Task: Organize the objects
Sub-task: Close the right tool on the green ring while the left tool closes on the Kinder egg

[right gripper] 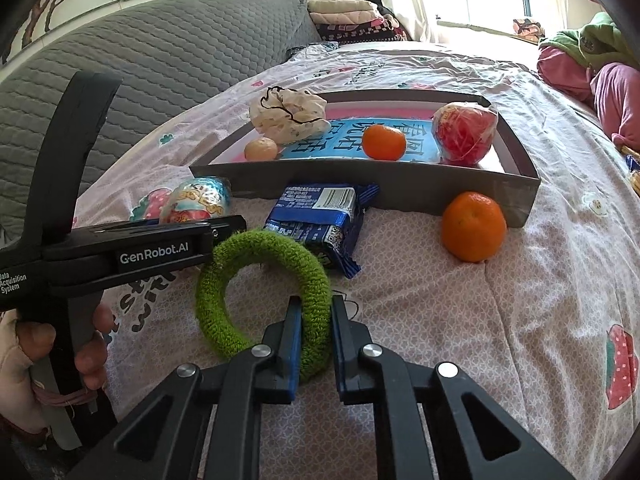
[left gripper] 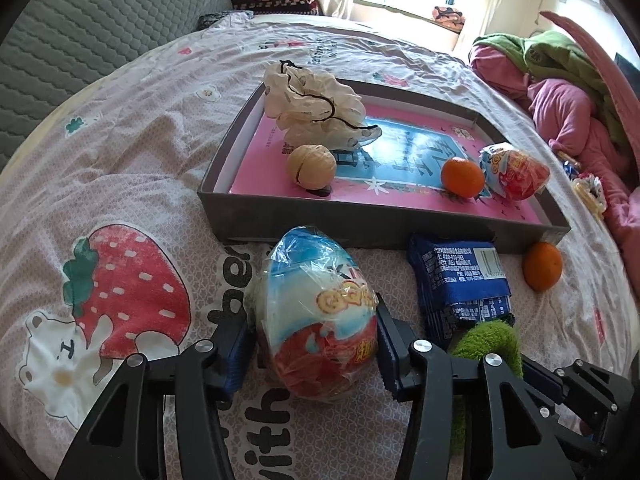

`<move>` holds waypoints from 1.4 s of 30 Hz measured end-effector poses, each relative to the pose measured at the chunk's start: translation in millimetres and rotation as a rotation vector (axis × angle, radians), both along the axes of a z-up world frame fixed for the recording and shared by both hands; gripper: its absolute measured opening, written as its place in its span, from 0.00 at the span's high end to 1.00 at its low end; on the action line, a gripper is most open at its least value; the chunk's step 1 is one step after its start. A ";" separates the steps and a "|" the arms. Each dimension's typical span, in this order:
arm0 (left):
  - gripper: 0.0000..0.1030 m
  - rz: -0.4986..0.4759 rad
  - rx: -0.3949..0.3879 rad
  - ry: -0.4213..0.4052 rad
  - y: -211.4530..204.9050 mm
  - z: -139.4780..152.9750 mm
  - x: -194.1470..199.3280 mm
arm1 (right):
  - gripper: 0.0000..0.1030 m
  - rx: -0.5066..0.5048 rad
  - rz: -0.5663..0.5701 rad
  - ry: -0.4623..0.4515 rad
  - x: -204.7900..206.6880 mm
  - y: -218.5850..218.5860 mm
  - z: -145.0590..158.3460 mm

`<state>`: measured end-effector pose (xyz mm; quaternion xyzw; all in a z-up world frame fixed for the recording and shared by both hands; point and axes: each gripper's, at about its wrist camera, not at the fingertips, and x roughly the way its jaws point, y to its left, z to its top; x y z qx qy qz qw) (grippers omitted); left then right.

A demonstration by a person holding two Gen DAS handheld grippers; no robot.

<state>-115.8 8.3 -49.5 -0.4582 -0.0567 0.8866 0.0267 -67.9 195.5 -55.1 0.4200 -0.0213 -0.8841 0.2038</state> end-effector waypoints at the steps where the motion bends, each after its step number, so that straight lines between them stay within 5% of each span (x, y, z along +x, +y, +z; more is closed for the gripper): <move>1: 0.48 -0.001 0.012 -0.001 -1.8 -0.1 0.1 | 0.87 -0.003 0.000 -0.003 -0.3 0.5 -0.2; 21: 0.48 -0.018 0.004 0.067 -0.3 23.8 17.0 | 0.87 -0.028 -0.002 0.040 1.4 5.8 9.5; 42: 0.48 -0.010 -0.023 0.138 -2.4 57.3 37.6 | 0.87 -0.034 -0.035 0.211 10.2 17.2 40.8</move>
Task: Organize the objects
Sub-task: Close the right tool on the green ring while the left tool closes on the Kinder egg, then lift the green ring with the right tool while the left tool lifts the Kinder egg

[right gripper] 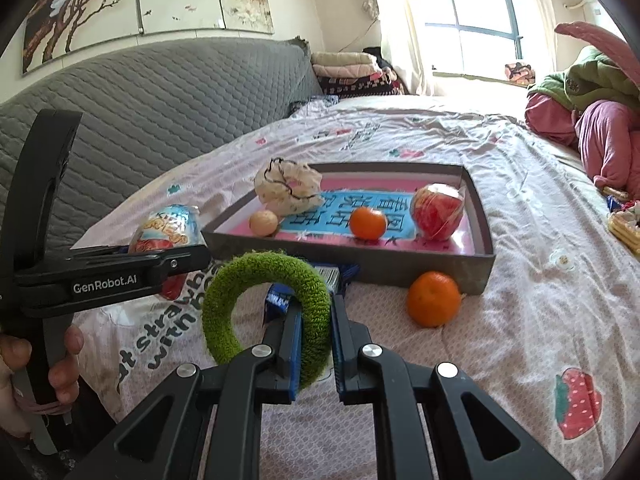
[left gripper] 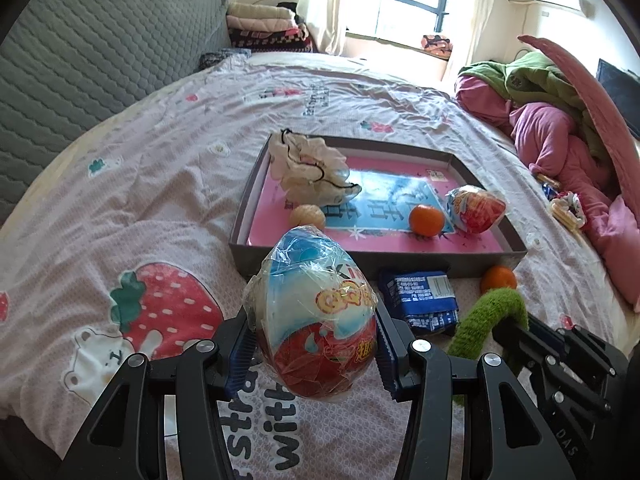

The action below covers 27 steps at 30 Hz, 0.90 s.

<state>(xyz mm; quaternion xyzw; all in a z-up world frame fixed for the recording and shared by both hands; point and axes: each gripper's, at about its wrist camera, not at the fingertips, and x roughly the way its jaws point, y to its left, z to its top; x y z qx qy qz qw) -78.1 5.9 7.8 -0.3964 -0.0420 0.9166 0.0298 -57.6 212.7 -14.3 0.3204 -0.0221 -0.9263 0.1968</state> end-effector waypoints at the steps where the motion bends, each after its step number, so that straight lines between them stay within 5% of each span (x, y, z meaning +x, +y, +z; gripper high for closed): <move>1: 0.48 -0.003 0.001 0.005 0.3 2.4 1.1 | 0.87 0.001 -0.003 0.008 0.7 0.7 1.5; 16: 0.48 -0.053 -0.010 0.113 11.2 31.0 17.9 | 0.87 0.005 -0.039 0.214 20.9 11.4 36.7; 27: 0.48 -0.095 -0.045 0.153 25.3 40.2 20.6 | 0.87 0.011 -0.050 0.239 19.8 14.3 41.8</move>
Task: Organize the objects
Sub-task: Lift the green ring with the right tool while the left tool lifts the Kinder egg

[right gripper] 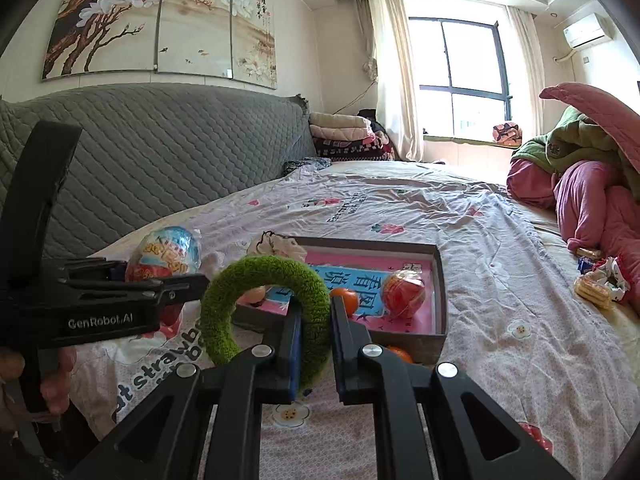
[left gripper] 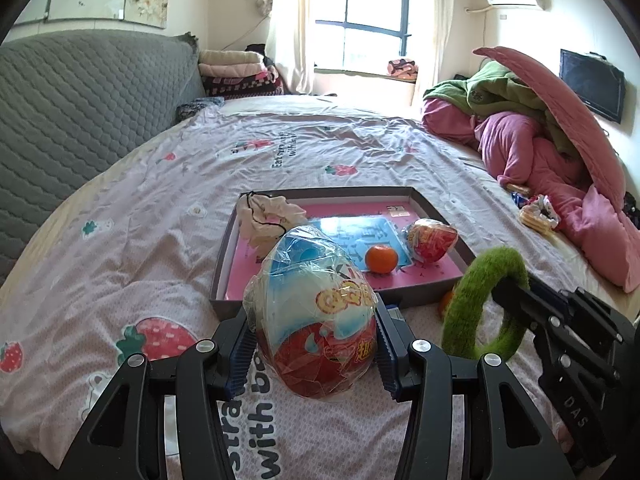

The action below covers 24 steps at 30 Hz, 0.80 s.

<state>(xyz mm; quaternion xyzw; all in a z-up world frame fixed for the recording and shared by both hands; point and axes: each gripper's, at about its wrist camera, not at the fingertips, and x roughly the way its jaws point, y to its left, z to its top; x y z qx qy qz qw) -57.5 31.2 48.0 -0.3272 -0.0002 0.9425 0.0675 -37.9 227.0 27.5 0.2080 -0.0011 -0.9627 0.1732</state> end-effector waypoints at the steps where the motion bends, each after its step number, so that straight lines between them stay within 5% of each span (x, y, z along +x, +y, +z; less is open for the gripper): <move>1: 0.48 -0.002 -0.004 0.002 0.8 -0.1 -0.5 | 0.87 -0.003 -0.006 0.004 -1.6 1.5 1.5; 24: 0.48 -0.008 0.019 0.031 -2.8 1.6 -62.1 | 0.87 0.028 -0.115 0.071 -42.0 21.2 24.7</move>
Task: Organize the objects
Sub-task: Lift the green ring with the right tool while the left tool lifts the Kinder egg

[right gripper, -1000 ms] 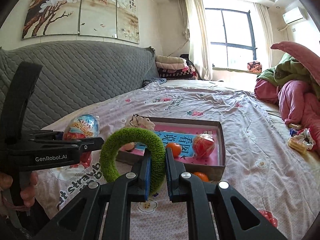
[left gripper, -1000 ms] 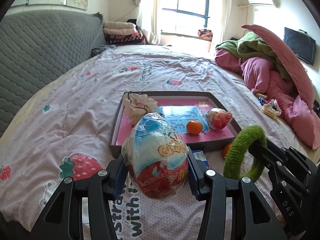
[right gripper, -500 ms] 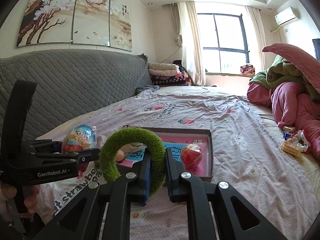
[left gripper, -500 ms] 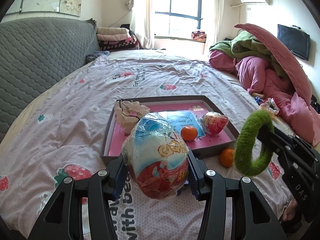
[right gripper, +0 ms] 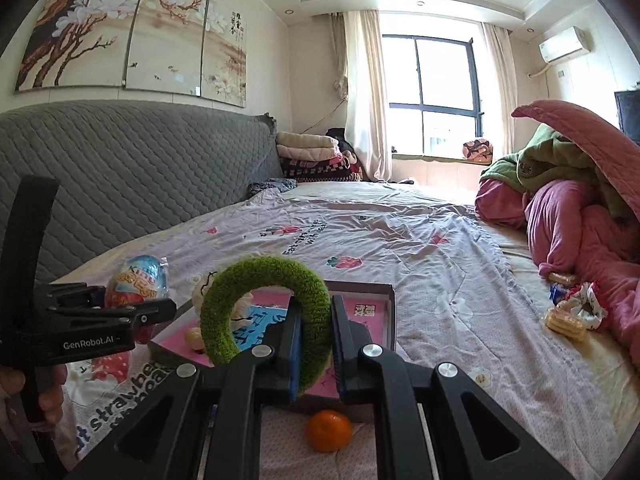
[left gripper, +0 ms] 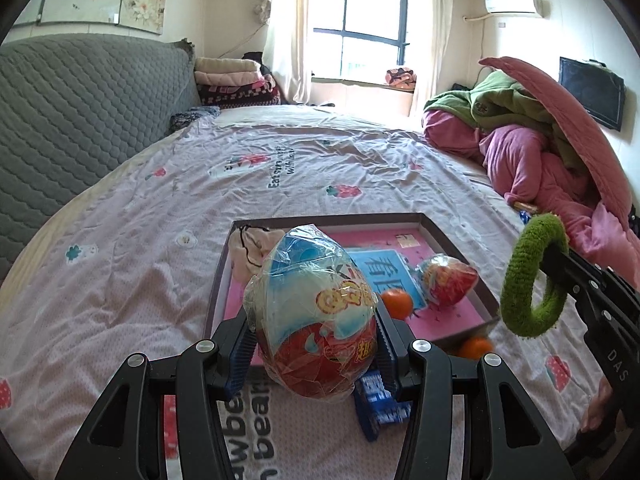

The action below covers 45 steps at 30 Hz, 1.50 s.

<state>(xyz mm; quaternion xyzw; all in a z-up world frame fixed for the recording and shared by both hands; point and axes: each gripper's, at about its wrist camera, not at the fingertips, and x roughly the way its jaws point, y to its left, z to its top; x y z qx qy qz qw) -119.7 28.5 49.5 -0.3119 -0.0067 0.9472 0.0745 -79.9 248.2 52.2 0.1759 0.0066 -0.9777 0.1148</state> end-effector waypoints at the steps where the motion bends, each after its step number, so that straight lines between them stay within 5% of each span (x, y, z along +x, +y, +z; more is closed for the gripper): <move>1: 0.48 0.001 -0.001 -0.004 -0.5 -0.9 -4.4 | 0.87 0.010 0.000 0.001 -2.1 -1.9 -0.4; 26: 0.48 0.019 -0.029 -0.054 10.4 -28.4 -77.9 | 0.87 0.287 -0.004 0.096 -59.7 -46.1 -9.2; 45: 0.48 -0.003 -0.047 -0.125 26.2 -71.1 -100.5 | 0.87 0.353 -0.019 -0.022 -70.9 -53.4 -40.3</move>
